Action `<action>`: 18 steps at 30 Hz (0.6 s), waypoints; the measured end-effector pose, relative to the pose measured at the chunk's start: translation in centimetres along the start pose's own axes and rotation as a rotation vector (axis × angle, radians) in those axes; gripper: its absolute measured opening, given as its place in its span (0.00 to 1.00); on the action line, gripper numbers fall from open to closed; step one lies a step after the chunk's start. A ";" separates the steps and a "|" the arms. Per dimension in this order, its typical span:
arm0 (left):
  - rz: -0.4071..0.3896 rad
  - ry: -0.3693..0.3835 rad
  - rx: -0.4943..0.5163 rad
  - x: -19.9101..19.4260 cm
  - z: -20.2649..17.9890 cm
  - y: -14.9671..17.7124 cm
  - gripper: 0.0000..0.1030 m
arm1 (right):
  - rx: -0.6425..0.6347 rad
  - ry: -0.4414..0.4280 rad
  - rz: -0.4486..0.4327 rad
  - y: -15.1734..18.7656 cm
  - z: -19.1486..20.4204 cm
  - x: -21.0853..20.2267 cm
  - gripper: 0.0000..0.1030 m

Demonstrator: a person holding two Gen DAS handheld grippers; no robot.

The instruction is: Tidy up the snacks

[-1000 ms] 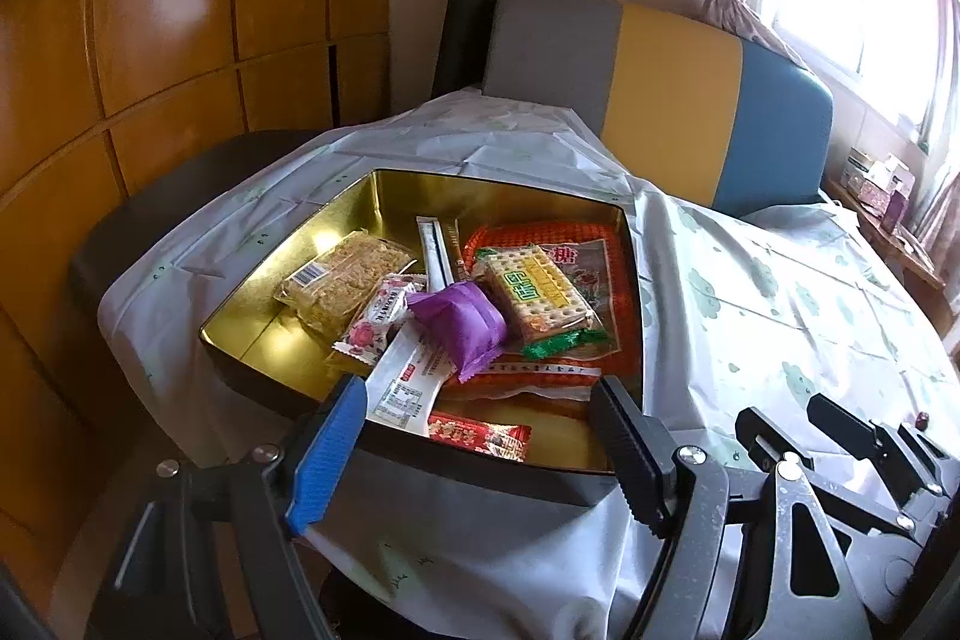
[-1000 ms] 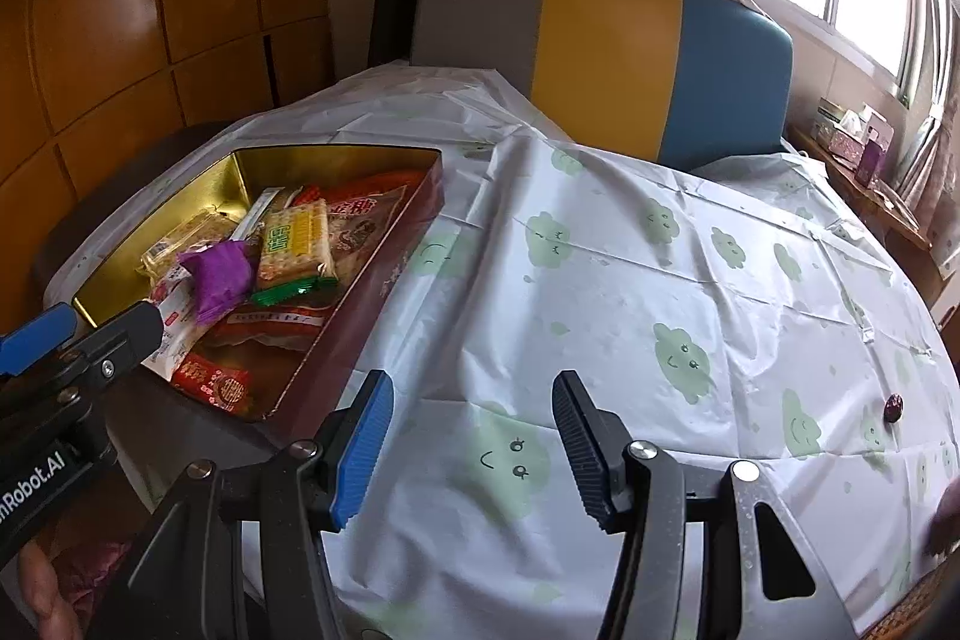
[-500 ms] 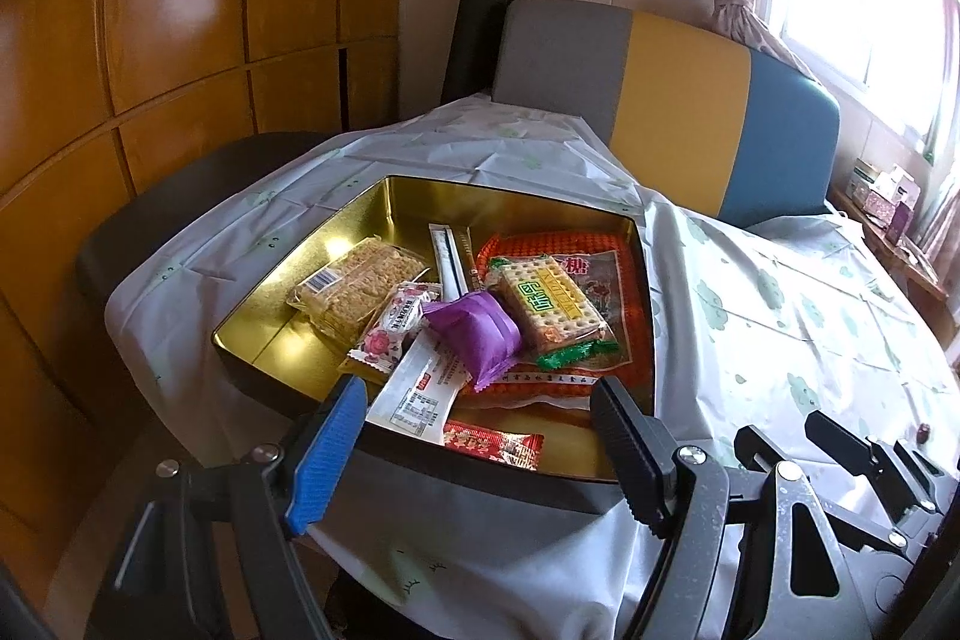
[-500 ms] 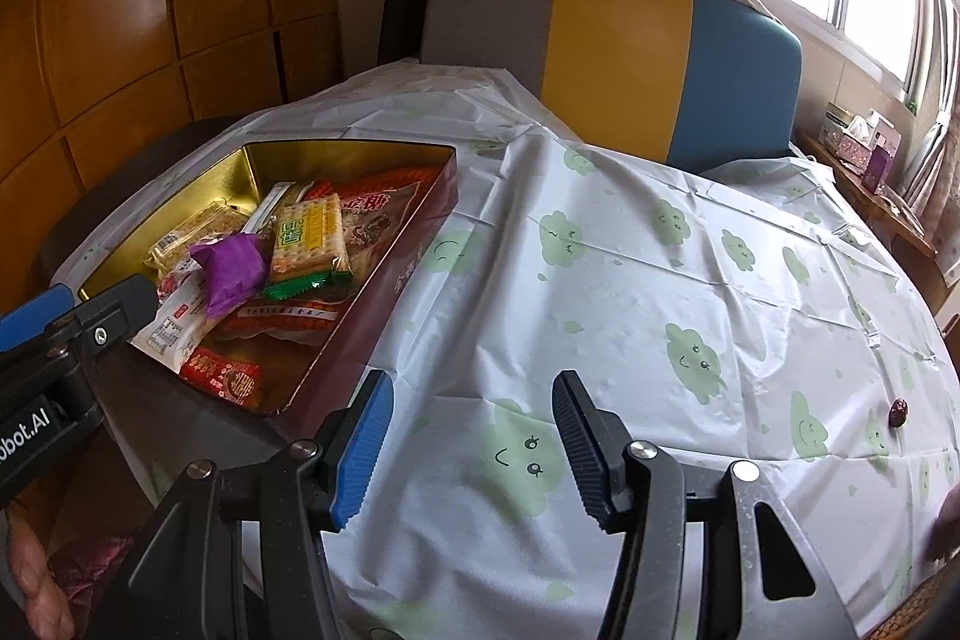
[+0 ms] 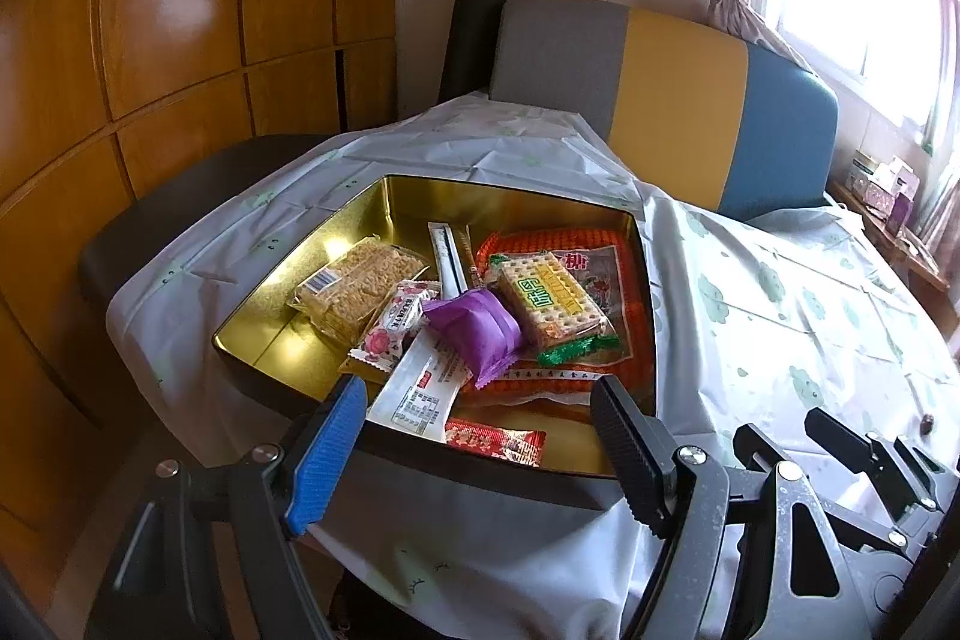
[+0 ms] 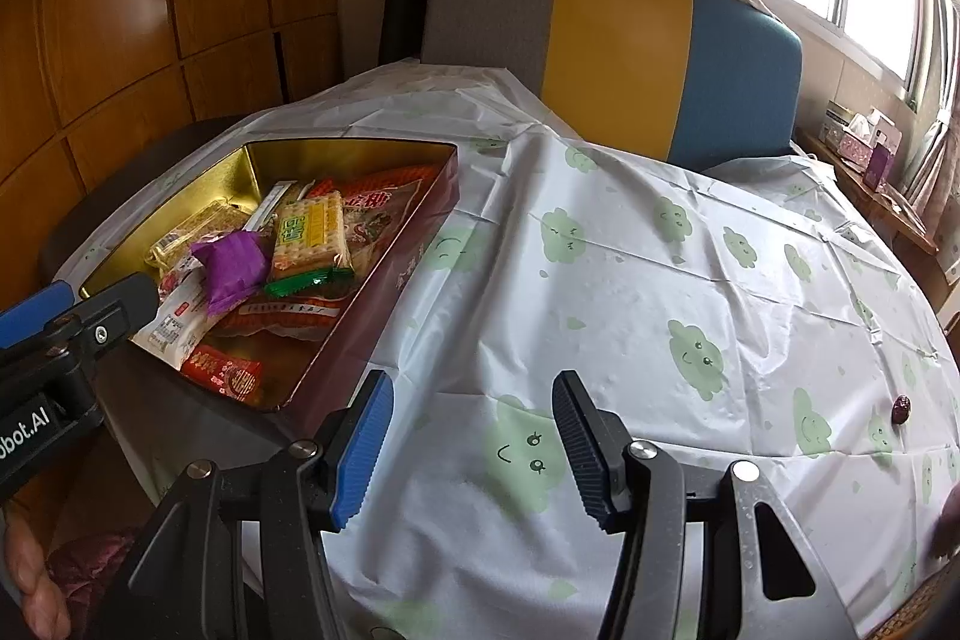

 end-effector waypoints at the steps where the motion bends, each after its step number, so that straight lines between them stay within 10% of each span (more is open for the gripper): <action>1: -0.001 0.000 -0.001 0.0 0.0 0.0 0.75 | 0.001 -0.001 0.001 0.0 0.0 0.1 0.55; 18: -0.003 -0.002 -0.006 0.1 0.3 0.0 0.77 | -0.006 -0.005 0.014 0.4 0.2 0.5 0.55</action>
Point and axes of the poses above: each gripper's, at about its wrist camera, not at the fingertips, and x roughly the way its jaws point, z to its left, y to its underside, the point moved 7 cm from there along x, roughly the way its jaws point, and after that the axes turned 12 degrees about x, right-handed, at the moved point
